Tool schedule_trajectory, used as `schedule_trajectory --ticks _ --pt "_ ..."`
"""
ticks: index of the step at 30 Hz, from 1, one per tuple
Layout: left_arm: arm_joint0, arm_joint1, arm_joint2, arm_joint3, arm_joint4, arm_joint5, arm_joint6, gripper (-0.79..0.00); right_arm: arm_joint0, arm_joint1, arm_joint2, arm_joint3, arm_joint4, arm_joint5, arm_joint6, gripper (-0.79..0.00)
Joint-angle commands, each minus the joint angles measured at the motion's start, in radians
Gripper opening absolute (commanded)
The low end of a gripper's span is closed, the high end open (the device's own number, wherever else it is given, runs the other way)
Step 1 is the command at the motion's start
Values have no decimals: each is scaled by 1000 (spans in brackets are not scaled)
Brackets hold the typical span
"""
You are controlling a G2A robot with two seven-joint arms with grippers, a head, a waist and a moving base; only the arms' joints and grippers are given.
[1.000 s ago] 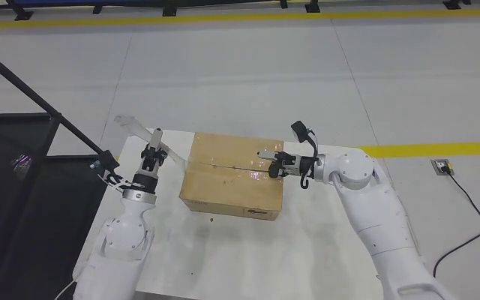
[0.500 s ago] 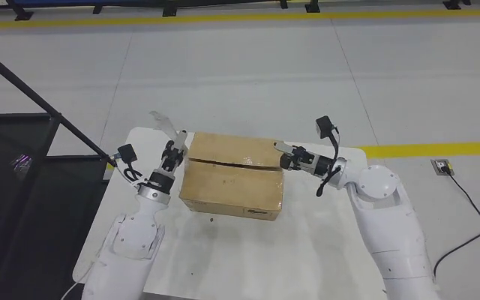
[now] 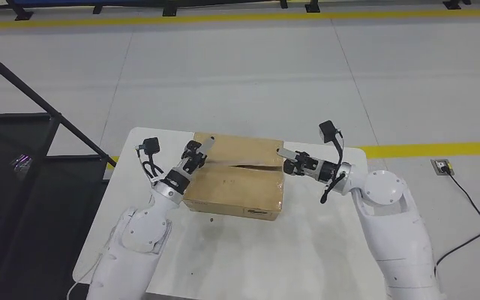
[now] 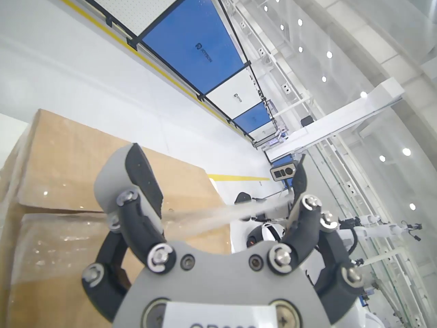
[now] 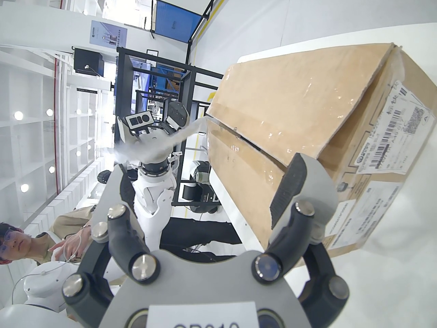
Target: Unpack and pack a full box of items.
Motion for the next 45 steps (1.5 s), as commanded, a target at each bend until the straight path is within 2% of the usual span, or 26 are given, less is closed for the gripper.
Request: schedule_trajectory --ticks 1,7,13,17,21,24,27,31,34,45 --pt "-9 -2 13 11 14 -2 -13 0 -1 3 1 3 5 -2 -1 0" --pt "-25 -8 28 29 19 -2 -6 0 -4 11 -3 5 11 -7 -8 0" --pt "-17 -10 8 -3 -55 -3 -18 0 -18 22 -16 -56 -28 -59 1 0" --pt "4 -7 -30 -49 -107 -7 -28 0 -15 25 -43 -96 -31 -76 32 0" --pt "41 -2 -86 -97 -153 -16 -16 0 12 24 -98 -108 -105 -8 17 0" --pt "66 5 -143 -108 -166 -13 -10 0 39 20 -144 -86 -105 26 31 0" --pt "81 10 -191 -85 -180 -2 -3 0 78 12 -184 -46 -85 58 28 0" --pt "94 16 -237 -43 -190 3 -3 0 117 0 -239 0 -65 29 14 0" --pt "104 18 -254 -17 -202 6 1 0 137 -12 -279 33 -51 16 -44 0" --pt "72 12 -222 104 -203 12 11 0 246 -61 -415 206 -3 73 -127 0"
